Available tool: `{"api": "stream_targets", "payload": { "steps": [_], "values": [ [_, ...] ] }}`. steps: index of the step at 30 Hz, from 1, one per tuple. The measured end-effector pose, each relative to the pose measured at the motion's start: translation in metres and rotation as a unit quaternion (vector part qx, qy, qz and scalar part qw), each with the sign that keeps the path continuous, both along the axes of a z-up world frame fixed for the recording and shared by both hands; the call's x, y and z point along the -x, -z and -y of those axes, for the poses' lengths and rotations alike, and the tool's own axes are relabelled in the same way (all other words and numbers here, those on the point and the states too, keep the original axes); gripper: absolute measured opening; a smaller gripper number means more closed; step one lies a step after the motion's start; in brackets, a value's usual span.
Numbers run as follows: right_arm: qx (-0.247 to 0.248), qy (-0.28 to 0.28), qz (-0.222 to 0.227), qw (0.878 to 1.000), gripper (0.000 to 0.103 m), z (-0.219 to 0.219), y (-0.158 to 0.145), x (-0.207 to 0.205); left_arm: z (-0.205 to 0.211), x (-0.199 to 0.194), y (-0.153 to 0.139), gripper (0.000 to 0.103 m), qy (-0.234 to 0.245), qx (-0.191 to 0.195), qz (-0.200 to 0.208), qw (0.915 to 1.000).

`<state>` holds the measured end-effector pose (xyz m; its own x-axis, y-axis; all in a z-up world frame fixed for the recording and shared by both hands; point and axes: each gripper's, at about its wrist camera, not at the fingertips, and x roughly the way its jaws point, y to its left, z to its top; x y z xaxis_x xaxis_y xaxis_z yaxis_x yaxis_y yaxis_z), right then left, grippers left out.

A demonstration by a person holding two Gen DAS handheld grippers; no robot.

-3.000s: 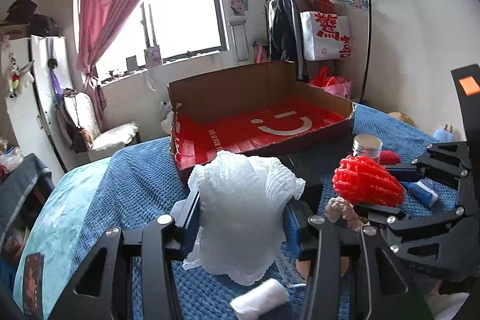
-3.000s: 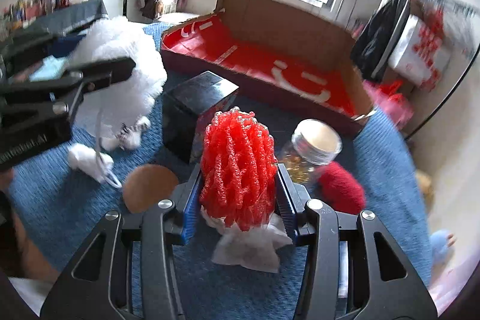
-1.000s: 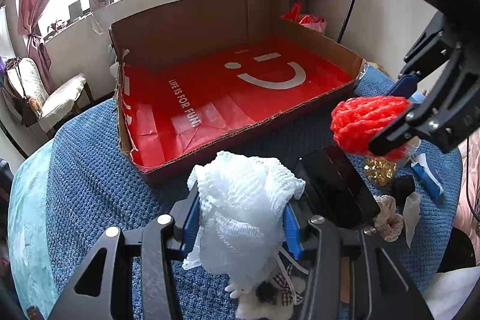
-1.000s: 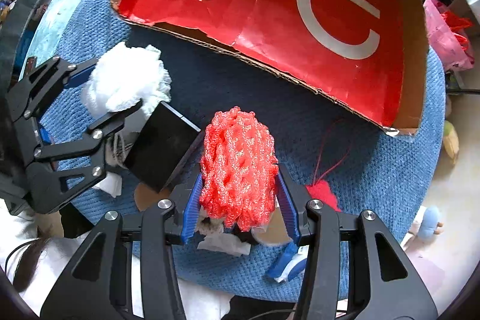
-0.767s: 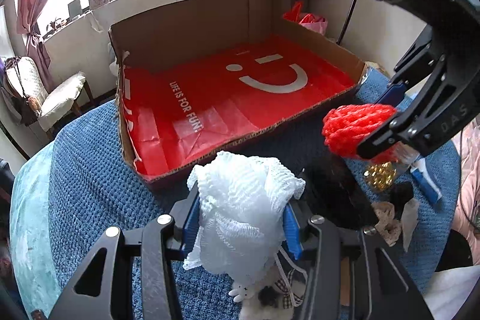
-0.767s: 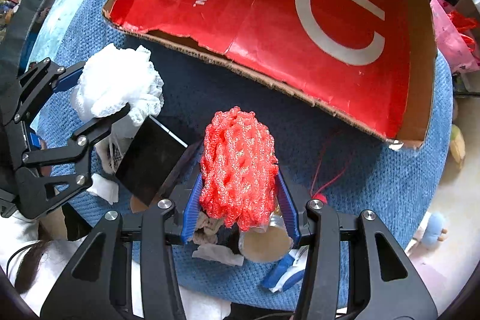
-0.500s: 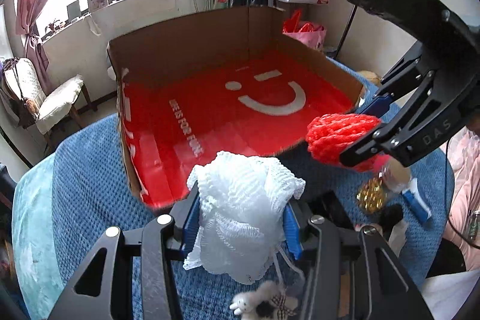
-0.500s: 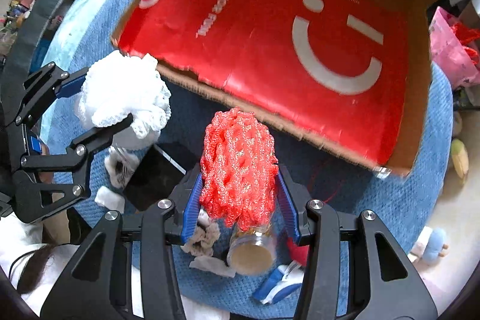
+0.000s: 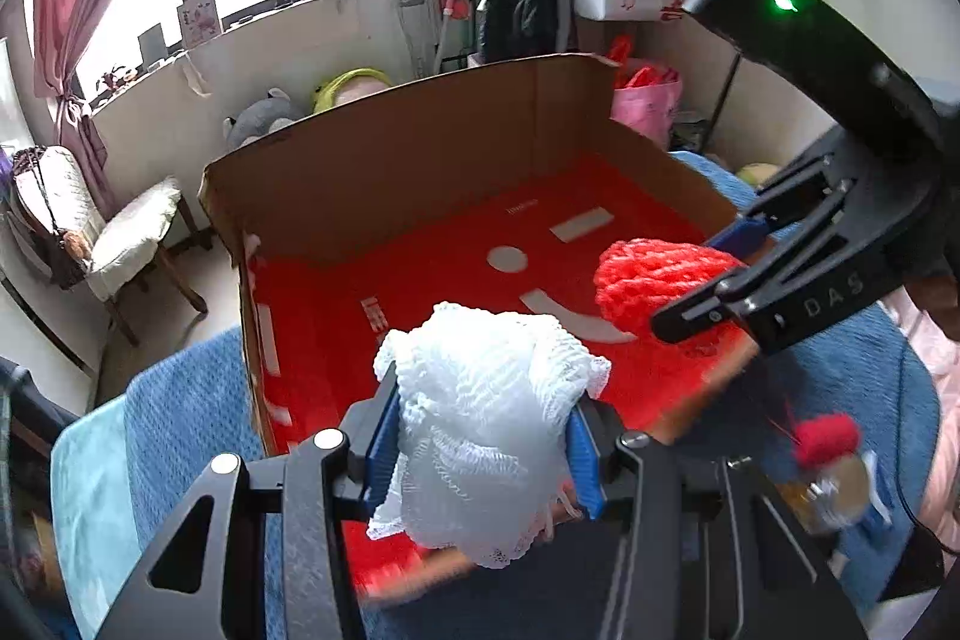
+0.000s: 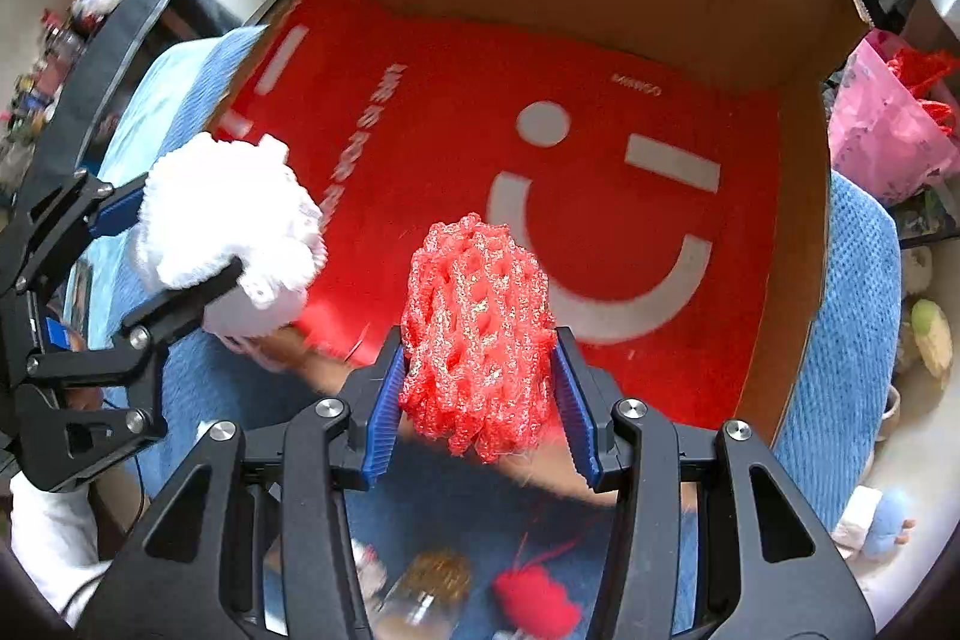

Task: Organize soft objects
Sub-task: 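Carry the bath puff and red net with both tools into the cardboard box, then open both tools to drop the bath puff and red net in the box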

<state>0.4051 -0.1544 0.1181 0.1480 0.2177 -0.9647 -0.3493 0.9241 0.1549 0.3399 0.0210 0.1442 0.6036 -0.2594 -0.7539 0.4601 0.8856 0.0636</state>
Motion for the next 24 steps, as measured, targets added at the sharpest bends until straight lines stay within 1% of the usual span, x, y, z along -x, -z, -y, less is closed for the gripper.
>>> {"api": "stream_targets", "payload": {
  "steps": [4, 9, 14, 16, 20, 24],
  "values": [
    [-0.014, 0.016, -0.001, 1.000, 0.046, 0.004, 0.015, -0.027, 0.003, -0.038, 0.018, 0.050, -0.024, -0.016, -0.024, 0.9993],
    [-0.017, 0.033, -0.001, 0.999, 0.046, 0.003, 0.030, -0.056, 0.007, -0.072, 0.038, 0.050, -0.041, -0.025, -0.045, 0.9978],
    [-0.014, 0.053, 0.009, 0.998, 0.046, 0.003, 0.033, -0.078, 0.004, -0.099, 0.041, 0.050, -0.069, -0.018, -0.041, 0.9966],
    [-0.013, 0.063, 0.013, 0.998, 0.046, 0.004, 0.033, -0.085, 0.004, -0.106, 0.041, 0.050, -0.075, -0.012, -0.047, 0.9960],
    [0.004, 0.081, 0.023, 0.996, 0.046, 0.007, 0.037, -0.098, 0.012, -0.118, 0.039, 0.051, -0.078, -0.022, -0.032, 0.9962],
    [0.017, 0.091, 0.023, 0.995, 0.046, 0.007, 0.049, -0.105, 0.013, -0.132, 0.052, 0.053, -0.096, -0.016, -0.052, 0.9939]
  ]
}}
